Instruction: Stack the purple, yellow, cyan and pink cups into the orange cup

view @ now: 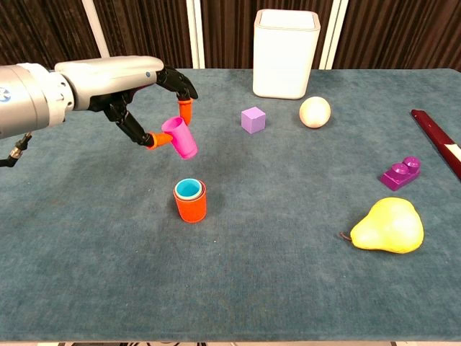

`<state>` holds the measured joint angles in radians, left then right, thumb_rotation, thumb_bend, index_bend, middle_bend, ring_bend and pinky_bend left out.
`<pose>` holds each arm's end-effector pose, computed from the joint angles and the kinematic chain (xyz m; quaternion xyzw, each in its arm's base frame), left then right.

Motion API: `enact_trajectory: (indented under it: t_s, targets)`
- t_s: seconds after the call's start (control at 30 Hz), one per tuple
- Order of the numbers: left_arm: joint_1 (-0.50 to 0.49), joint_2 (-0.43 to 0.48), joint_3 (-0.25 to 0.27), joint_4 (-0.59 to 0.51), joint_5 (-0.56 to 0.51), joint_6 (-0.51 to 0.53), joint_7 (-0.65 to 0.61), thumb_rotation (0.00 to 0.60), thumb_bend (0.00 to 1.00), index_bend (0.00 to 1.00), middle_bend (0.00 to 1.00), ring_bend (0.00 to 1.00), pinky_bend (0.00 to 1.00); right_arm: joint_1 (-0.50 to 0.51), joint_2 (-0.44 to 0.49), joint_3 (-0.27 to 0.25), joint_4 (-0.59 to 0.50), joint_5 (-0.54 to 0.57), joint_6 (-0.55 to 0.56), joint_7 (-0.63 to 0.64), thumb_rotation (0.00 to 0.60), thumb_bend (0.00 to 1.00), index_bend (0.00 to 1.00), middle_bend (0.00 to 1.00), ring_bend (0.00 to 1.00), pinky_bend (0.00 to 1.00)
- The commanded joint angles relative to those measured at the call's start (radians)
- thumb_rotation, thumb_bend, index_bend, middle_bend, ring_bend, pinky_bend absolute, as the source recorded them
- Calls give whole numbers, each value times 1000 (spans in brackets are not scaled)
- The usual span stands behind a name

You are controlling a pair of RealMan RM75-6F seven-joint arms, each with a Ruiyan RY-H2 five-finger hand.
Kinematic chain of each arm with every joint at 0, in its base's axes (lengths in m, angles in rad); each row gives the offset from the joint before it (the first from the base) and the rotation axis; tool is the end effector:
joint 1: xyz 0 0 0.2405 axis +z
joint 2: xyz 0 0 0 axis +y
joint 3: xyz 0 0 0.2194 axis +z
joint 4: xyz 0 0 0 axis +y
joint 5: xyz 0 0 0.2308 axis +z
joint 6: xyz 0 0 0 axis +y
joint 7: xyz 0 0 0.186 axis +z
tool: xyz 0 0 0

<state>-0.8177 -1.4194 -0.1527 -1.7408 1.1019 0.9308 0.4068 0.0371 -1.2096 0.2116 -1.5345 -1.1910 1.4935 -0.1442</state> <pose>-0.0529 0.3263 -0.0455 -0.7889 -0.3494 -0.3772 0.3367 -0.3405 -0.2321 0.1575 0.4655 -0.3946 0.3253 0.7223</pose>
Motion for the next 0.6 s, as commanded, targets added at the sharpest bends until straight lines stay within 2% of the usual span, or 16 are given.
enact_trajectory:
  t_s: [0.03,0.6]
  targets:
    - [0,8,14,-24,-3,-3,15,600,371,469,156,0,0,0,1,0,0,0,0,1,600,420,36,0,35,24]
    - [-9,-14,56,-41,-16,-13,45,600,371,469,155,0,0,-4,7,6,-3,4,6,10,600,420,36,0,35,24]
